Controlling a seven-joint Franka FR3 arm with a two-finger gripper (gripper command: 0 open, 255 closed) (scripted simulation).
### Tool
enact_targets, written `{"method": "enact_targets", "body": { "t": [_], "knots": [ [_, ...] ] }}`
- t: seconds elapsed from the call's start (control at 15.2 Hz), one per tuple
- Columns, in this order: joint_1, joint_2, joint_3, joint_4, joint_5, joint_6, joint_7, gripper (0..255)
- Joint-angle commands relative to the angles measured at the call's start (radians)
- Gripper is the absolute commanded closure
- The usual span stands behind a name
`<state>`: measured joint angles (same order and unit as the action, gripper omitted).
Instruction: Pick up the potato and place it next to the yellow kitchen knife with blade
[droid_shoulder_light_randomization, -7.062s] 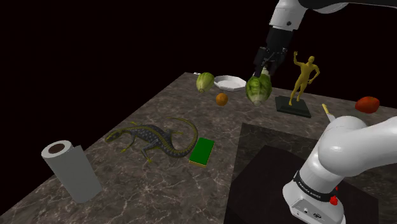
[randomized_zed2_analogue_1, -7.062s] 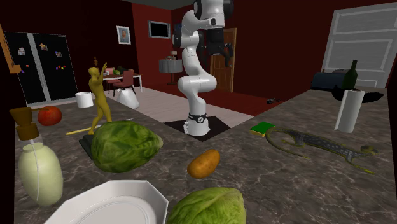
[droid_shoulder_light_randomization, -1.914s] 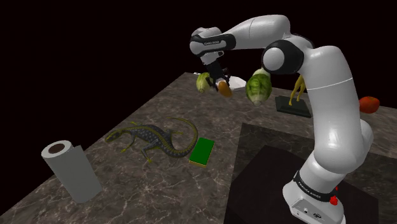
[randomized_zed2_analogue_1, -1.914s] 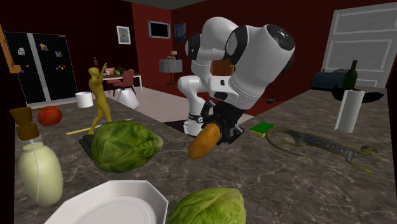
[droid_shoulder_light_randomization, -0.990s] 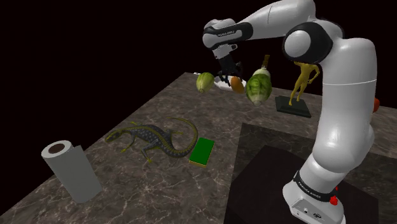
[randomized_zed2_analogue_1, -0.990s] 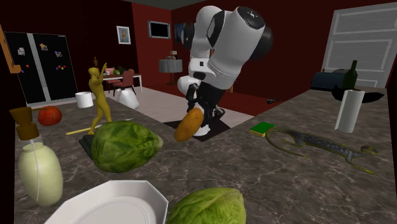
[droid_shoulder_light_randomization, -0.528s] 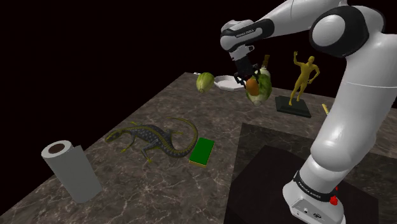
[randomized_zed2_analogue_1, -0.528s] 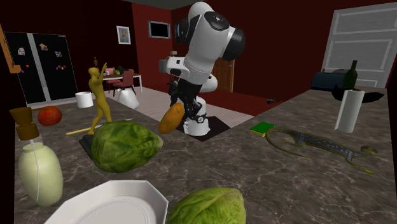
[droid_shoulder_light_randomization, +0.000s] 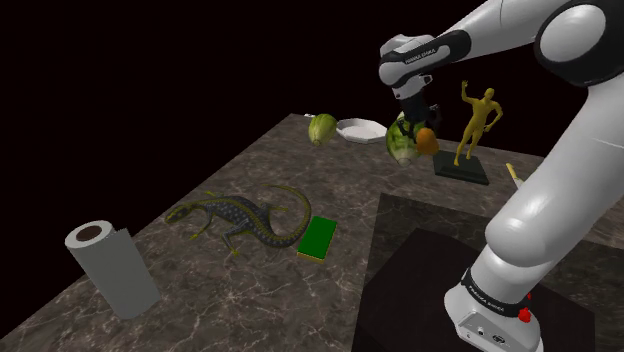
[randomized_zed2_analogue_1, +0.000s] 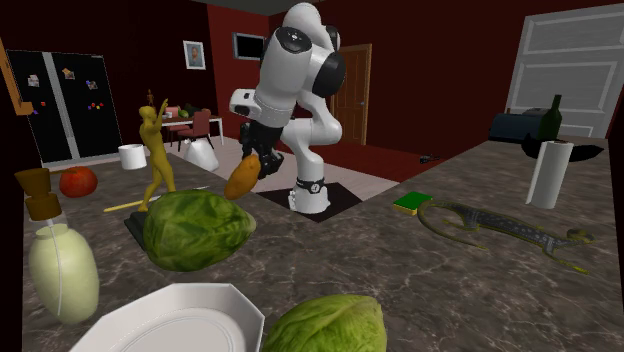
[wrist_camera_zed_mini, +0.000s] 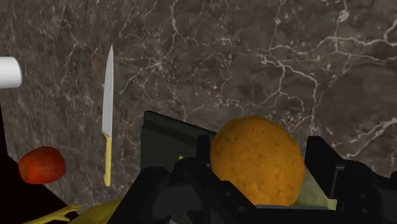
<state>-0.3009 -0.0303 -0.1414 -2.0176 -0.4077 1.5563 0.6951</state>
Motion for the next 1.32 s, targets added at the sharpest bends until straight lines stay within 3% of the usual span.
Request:
{"method": "enact_targets", "body": {
  "t": [0.0, 0.66, 1.25],
  "knots": [
    [-0.020, -0.056, -0.020, -0.066, -0.025, 0.023, -0.027, 255],
    [-0.131, -0.250, -0.142, -0.274, -0.169, 0.119, -0.174, 255],
    [-0.246, -0.352, -0.282, -0.362, -0.318, 0.211, -0.331, 255]
  ]
}}
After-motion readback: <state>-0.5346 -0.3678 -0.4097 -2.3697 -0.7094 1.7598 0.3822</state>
